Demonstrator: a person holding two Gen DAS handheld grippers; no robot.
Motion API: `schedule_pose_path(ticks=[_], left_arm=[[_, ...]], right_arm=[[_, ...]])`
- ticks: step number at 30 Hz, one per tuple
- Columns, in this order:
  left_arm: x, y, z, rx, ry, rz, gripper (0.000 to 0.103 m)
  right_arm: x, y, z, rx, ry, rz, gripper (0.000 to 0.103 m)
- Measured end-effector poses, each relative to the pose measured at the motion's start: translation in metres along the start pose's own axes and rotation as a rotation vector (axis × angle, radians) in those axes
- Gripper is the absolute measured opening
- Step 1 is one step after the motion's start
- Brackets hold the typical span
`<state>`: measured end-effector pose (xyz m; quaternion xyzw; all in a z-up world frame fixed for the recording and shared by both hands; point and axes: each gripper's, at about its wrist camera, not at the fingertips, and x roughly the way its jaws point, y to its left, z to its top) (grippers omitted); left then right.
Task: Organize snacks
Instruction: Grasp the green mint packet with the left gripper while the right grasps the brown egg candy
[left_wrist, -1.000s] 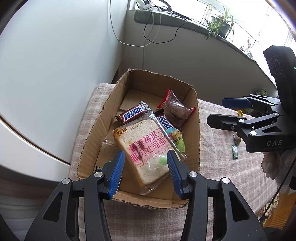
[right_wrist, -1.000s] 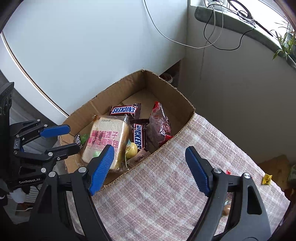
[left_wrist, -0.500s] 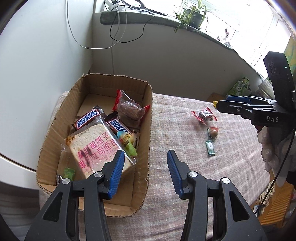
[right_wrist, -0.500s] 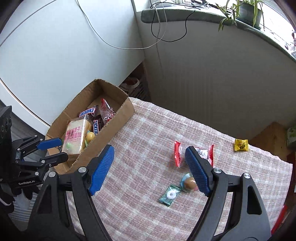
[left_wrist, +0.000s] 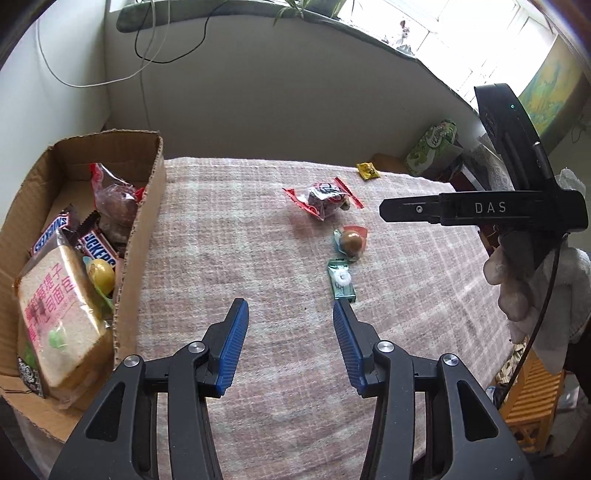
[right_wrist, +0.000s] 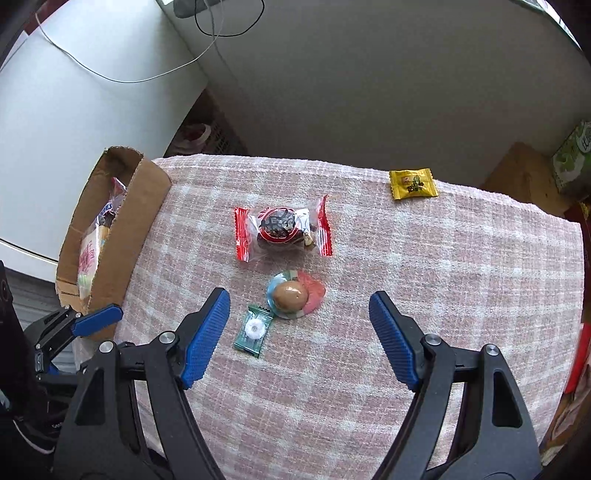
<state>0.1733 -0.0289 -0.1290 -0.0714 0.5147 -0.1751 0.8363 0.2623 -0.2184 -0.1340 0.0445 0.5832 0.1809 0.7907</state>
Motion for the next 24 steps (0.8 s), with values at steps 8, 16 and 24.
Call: schedule_pose_path(ticks=[8, 16, 24], left_arm=[[0.042, -0.031, 0.004, -0.009, 0.050, -0.076, 0.038], [0.076, -0.037, 0.007, -0.062, 0.086, -0.107, 0.036], [0.097, -0.051, 0.013, -0.039, 0.069, -0.060, 0.036]], right_arm=[[0.031, -0.003, 0.006, 0.090, 0.068, 0.061, 0.047], [0.045, -0.001, 0.009, 0.101, 0.096, 0.046, 0.042], [0.059, -0.001, 0.013, 0.104, 0.120, 0.033, 0.037]])
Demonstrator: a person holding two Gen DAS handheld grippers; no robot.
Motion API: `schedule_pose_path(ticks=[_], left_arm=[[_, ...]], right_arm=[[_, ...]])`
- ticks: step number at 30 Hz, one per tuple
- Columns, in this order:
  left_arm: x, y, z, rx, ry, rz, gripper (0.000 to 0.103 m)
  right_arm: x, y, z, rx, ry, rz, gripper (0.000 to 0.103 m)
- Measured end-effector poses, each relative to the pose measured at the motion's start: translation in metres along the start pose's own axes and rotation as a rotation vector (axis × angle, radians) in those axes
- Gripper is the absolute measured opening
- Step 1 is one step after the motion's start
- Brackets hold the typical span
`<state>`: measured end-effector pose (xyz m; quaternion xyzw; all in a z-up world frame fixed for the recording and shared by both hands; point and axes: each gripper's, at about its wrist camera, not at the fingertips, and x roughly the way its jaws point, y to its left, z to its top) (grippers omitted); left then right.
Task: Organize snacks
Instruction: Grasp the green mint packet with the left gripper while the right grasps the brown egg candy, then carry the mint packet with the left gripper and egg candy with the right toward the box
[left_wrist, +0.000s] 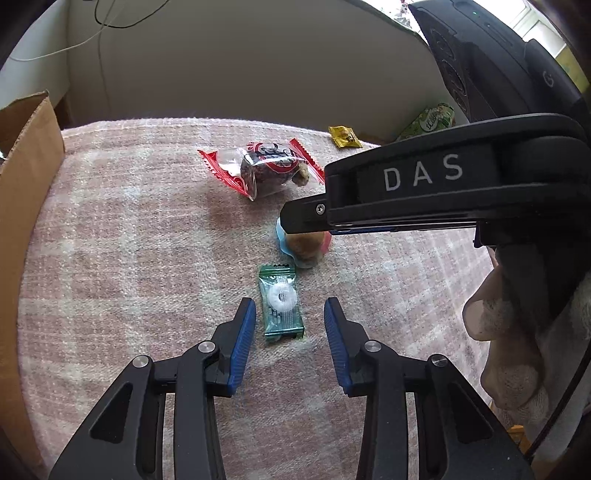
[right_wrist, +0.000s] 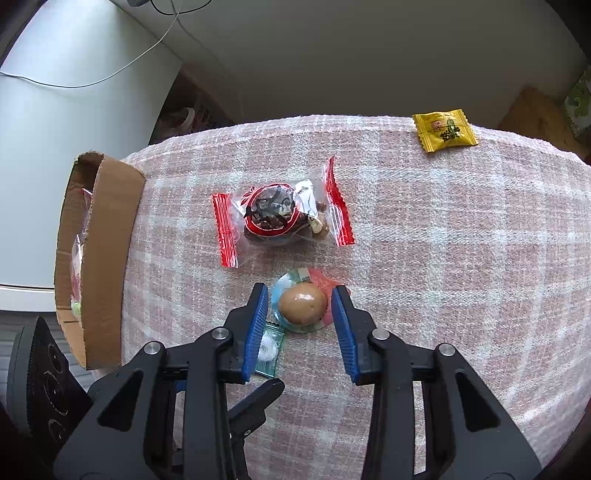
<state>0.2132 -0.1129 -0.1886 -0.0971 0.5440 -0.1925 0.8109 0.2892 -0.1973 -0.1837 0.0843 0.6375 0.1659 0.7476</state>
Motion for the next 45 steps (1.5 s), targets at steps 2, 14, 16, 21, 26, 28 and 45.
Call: schedule_pose_path(ticks=[2, 14, 16, 21, 26, 28, 45], left_arm=[[0.005, -0.006, 0.000, 0.010, -0.012, 0.014, 0.036], [0.026, -0.035, -0.002, 0.117, -0.083, 0.098, 0.018], [0.022, -0.031, -0.009, 0.127, -0.088, 0.101, 0.018], [0.021, -0.038, -0.013, 0.132, -0.093, 0.098, 0.018], [0.011, -0.028, -0.016, 0.127, -0.099, 0.089, 0.017], [0.010, -0.020, -0.016, 0.115, -0.099, 0.080, 0.017], [-0.047, 0.018, -0.020, 0.079, -0.138, 0.073, 0.017]], right_arm=[[0.004, -0.001, 0.001, 0.007, 0.009, 0.005, 0.036], [0.007, 0.001, 0.003, -0.010, 0.011, -0.005, 0.029], [0.004, -0.001, 0.003, -0.013, 0.004, -0.021, 0.029], [-0.002, -0.012, 0.001, -0.001, -0.006, -0.027, 0.029], [-0.008, -0.028, -0.004, 0.027, -0.024, -0.020, 0.029], [-0.010, -0.033, -0.007, 0.031, -0.030, -0.012, 0.029], [-0.041, -0.021, -0.020, -0.011, -0.092, 0.009, 0.028]])
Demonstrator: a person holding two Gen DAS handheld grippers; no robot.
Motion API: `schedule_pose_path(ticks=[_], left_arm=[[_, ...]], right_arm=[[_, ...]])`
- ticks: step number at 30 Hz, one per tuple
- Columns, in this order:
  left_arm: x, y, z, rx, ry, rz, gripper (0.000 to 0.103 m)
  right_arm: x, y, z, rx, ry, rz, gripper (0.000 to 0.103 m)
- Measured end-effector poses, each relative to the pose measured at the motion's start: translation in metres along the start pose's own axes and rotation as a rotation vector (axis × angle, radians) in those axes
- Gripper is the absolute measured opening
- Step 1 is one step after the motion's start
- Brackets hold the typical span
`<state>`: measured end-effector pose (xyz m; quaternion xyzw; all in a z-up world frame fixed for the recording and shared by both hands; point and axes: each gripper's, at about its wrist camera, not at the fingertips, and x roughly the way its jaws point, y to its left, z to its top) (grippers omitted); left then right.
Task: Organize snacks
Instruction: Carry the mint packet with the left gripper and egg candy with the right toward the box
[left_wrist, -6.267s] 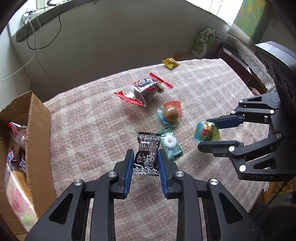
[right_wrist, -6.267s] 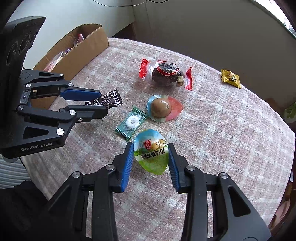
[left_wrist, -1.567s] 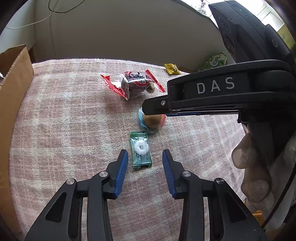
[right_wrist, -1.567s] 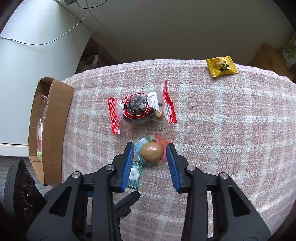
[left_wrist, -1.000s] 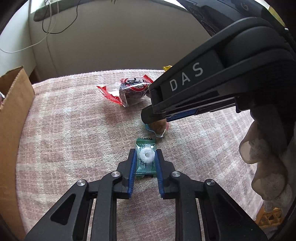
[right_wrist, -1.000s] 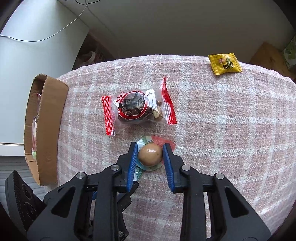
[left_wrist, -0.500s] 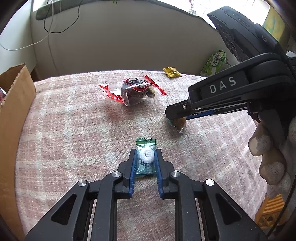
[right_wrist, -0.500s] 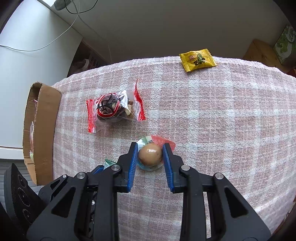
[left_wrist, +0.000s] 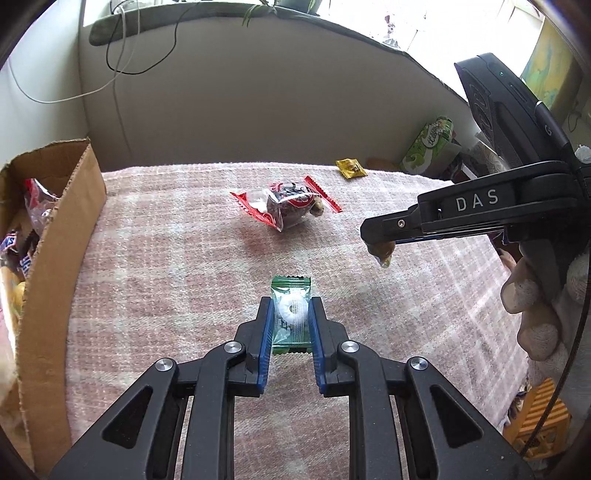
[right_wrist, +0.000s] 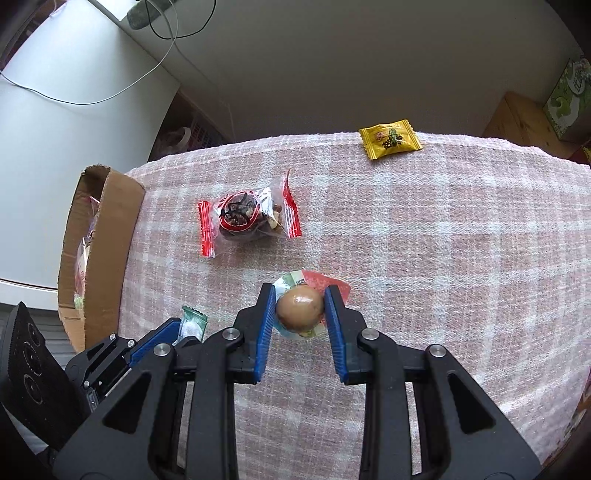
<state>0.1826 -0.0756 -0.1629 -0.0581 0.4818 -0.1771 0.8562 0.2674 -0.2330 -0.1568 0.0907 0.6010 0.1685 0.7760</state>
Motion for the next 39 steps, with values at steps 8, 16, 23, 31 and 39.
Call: schedule_pose_path(ticks=[8, 16, 23, 31, 39], left_arm=[[-0.042, 0.027, 0.012, -0.017, -0.047, 0.022, 0.017], [-0.073, 0.043, 0.023, -0.044, -0.095, 0.047, 0.017], [-0.085, 0.062, 0.023, -0.083, -0.119, 0.071, 0.017], [-0.102, 0.098, 0.030, -0.125, -0.149, 0.114, 0.017], [-0.114, 0.139, 0.038, -0.186, -0.167, 0.143, 0.017]], right_arm=[[-0.013, 0.028, -0.003, -0.053, -0.019, 0.022, 0.028], [-0.018, 0.067, -0.003, -0.115, -0.028, 0.047, 0.028], [-0.023, 0.109, 0.006, -0.176, -0.043, 0.084, 0.028], [-0.022, 0.160, 0.015, -0.257, -0.053, 0.119, 0.028], [-0.016, 0.193, 0.026, -0.297, -0.061, 0.138, 0.028]])
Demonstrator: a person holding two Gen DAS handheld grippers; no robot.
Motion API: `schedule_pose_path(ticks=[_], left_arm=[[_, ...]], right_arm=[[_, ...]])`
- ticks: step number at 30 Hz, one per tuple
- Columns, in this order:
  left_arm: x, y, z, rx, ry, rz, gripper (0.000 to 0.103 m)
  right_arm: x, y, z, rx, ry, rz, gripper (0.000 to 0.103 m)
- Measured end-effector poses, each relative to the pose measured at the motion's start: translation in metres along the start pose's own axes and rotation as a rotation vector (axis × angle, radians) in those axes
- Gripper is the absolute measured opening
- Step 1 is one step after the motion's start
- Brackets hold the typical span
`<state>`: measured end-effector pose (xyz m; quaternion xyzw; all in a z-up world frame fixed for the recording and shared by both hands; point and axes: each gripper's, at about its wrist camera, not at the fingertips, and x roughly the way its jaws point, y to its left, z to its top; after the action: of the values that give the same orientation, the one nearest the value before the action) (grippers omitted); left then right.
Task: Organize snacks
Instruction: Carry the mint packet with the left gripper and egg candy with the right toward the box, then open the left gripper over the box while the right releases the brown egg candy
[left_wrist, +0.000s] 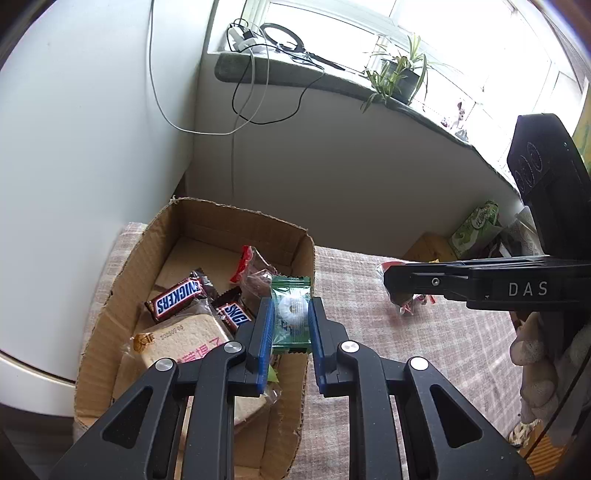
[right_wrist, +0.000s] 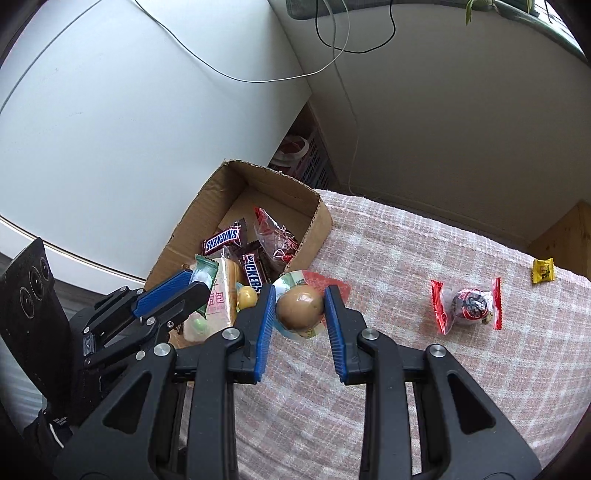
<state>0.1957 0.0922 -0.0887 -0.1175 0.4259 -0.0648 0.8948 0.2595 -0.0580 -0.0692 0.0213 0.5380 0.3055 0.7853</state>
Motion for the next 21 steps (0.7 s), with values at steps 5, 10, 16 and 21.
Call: schedule_pose_path(ticks=[5, 10, 16, 21], left_arm=[[0.004, 0.021, 0.009, -0.042, -0.002, 0.017, 0.017], [0.009, 0.034, 0.018, -0.047, -0.005, 0.039, 0.017], [0.020, 0.041, 0.029, -0.044, 0.000, 0.066, 0.017], [0.031, 0.045, 0.033, -0.038, 0.014, 0.089, 0.017]], right_arm=[[0.011, 0.009, 0.014, -0.006, 0.007, 0.009, 0.028], [0.023, 0.016, 0.028, -0.008, 0.006, 0.006, 0.028], [0.037, 0.022, 0.046, -0.005, 0.010, 0.012, 0.028], [0.050, 0.029, 0.059, -0.018, 0.022, 0.003, 0.028]])
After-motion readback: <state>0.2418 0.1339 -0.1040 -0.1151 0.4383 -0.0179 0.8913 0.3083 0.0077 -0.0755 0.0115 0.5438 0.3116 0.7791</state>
